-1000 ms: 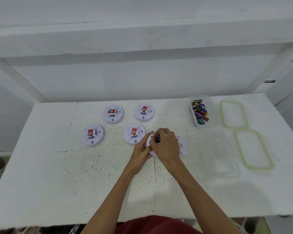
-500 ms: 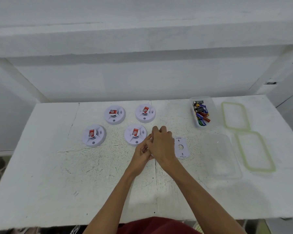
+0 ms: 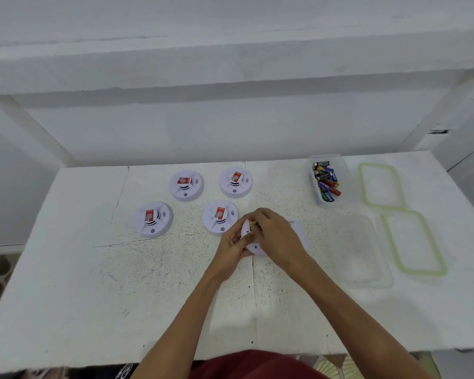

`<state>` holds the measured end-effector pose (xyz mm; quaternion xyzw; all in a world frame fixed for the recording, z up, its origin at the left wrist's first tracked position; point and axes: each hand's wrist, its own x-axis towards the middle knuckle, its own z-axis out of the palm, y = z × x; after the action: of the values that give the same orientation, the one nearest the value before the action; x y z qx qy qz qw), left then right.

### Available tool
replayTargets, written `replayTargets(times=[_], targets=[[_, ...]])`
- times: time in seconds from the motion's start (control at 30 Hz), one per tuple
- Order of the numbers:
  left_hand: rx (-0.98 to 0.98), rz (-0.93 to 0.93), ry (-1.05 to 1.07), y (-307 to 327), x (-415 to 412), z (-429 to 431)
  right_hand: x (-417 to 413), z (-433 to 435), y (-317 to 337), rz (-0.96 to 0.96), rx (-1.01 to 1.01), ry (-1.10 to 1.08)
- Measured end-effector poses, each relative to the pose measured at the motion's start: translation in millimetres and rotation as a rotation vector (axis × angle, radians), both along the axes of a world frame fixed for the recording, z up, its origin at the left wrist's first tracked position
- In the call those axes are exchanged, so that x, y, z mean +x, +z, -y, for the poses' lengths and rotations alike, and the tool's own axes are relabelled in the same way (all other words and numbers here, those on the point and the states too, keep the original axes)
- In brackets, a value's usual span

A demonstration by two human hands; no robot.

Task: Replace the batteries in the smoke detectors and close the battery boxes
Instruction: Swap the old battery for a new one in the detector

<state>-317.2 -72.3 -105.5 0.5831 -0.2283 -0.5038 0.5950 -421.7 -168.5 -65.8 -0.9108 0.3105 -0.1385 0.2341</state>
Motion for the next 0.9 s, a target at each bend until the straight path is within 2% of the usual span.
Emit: replayTargets(times=[0.3,0.43,0.57,0.77,0.9], targets=[[-0.061,-0.08,-0.029,1,-16,19,-24,26,1,0.019,-0.079,0.013],[-0.05,-0.097,-0.021,-1,-21,21,-33,26,3,0.114,-0.072,-0.012],[-0.026,-0.05,-0.041,-2,-21,18,-48,23,9,0.223,-0.018,-0.107],[-0.013,-0.07,-0.051,-5,-18,17,-91,43,19,0.246,-0.075,-0.18],[-0.012,-0.085,-0.054,-6,-17,18,-127,56,22,0.239,-0.045,-0.349]])
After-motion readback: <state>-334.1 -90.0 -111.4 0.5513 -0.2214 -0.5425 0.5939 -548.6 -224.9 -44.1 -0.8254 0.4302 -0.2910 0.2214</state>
